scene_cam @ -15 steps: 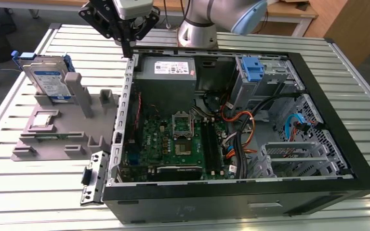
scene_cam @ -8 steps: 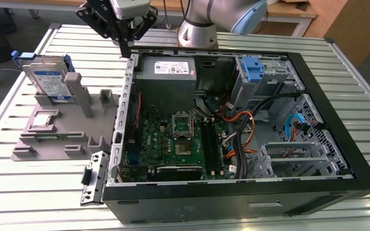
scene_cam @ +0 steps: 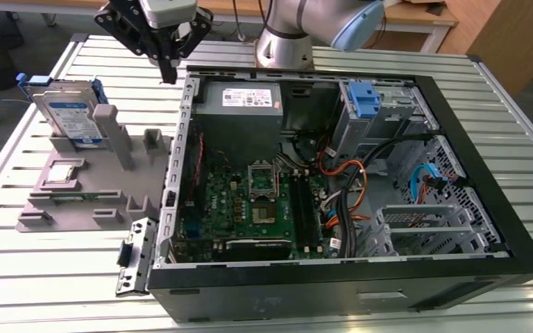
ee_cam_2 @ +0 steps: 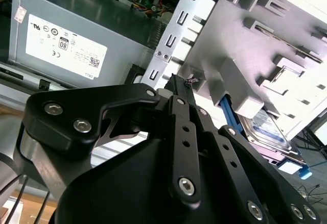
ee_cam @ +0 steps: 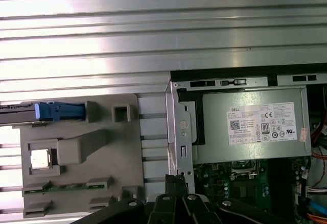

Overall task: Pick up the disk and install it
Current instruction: 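Reach for the disk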

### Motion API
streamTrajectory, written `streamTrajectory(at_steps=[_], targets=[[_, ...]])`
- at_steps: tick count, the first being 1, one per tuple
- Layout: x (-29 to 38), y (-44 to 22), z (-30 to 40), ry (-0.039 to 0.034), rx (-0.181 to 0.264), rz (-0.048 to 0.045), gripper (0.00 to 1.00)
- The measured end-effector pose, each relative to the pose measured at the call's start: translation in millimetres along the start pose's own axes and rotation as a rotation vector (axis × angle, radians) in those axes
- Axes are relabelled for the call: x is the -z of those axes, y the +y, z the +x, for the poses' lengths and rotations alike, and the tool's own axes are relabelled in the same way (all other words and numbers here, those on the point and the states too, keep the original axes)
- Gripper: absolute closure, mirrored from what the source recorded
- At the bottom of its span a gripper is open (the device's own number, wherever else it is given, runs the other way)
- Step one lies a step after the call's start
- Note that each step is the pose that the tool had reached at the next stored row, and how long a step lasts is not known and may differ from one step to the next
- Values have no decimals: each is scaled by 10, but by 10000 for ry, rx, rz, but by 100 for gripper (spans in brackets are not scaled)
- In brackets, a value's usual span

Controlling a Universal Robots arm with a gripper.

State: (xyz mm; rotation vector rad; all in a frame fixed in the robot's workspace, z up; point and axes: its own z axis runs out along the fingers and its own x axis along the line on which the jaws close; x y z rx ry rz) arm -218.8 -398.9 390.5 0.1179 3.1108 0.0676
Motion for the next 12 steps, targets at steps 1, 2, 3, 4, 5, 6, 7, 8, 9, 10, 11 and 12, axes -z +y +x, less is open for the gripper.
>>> streamTrajectory(at_steps=[1, 2, 3, 4, 5, 6, 7, 8, 9, 10, 11, 12], targets=[[0, 0, 7, -1, 0, -1, 90], [-1, 0, 8, -1, 0, -1, 90], [-1, 0, 8, 0, 1, -1, 90], [0, -1, 9, 0, 0, -1, 90], [0, -1, 10, 0, 0, 0, 90], [0, -1, 10, 0, 0, -1, 90], [0, -1, 12, 0, 0, -1, 90], [0, -1, 14, 0, 0, 0, 90], [0, -1, 18, 0, -1, 0, 90], [0, -2, 22, 0, -1, 0, 90], [0, -2, 27, 0, 0, -1, 90], [1, -2, 31, 1, 0, 0, 90]])
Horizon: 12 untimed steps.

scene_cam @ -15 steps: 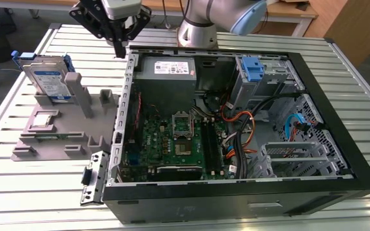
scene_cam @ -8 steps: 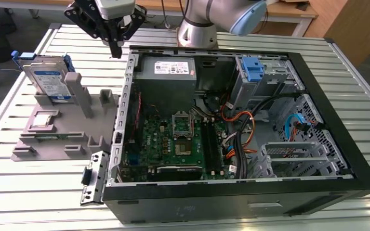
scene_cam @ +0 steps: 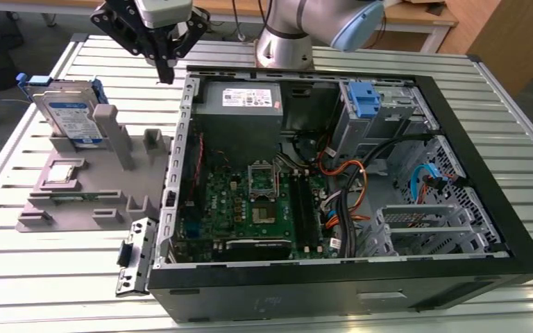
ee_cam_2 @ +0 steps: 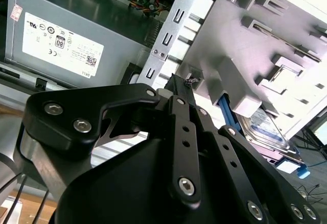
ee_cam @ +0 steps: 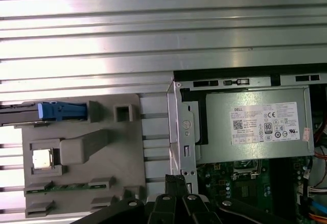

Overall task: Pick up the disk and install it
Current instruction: 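Reach for the disk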

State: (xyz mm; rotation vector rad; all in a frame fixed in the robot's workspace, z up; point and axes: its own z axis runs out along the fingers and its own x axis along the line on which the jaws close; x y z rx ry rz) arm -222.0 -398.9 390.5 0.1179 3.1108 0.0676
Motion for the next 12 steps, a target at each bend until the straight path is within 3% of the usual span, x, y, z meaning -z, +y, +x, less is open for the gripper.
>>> streamTrajectory(at_steps=[12], targets=[[1, -4, 52, -2, 0, 0, 90]])
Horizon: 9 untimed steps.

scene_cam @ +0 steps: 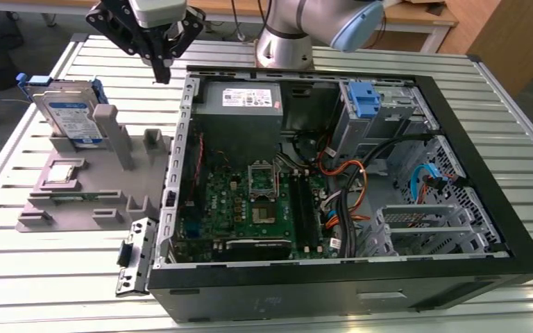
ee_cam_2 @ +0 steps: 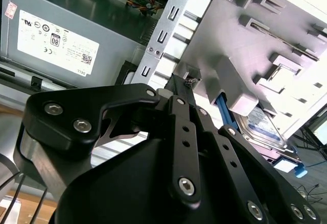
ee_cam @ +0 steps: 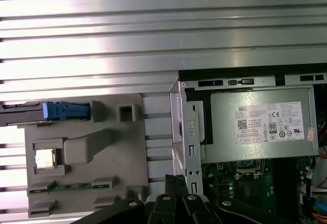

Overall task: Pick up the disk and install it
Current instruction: 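Reach for the disk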

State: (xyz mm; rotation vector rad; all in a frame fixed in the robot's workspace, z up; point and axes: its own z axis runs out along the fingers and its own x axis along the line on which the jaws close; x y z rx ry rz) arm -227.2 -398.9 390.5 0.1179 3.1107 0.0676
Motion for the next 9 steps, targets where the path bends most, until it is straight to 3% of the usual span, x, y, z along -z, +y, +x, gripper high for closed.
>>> streamTrajectory(at_steps=[9], targets=[[2, -7, 90, -2, 1, -1, 90]])
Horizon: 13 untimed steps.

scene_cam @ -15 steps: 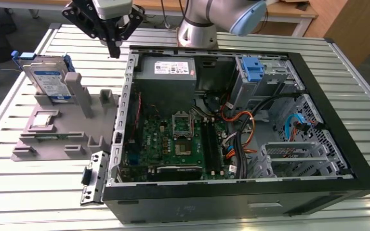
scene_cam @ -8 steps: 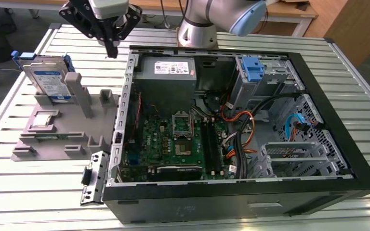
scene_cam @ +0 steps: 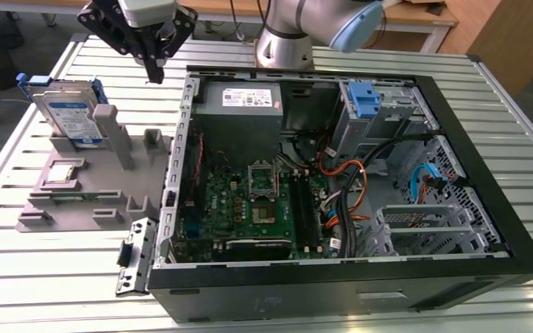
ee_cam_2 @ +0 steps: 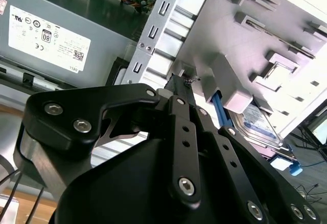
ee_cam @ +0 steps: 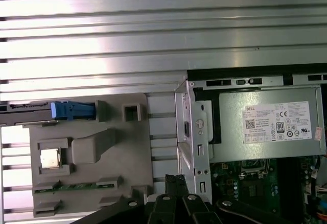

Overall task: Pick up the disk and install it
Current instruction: 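Reach for the disk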

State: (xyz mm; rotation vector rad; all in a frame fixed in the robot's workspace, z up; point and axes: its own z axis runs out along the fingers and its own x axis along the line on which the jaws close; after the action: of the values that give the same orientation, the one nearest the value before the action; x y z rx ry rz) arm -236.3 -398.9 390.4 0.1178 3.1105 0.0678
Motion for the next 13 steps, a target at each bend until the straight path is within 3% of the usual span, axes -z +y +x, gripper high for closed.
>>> streamTrajectory(at_steps=[13], targets=[[5, -14, 184, -4, 0, 1, 90]])
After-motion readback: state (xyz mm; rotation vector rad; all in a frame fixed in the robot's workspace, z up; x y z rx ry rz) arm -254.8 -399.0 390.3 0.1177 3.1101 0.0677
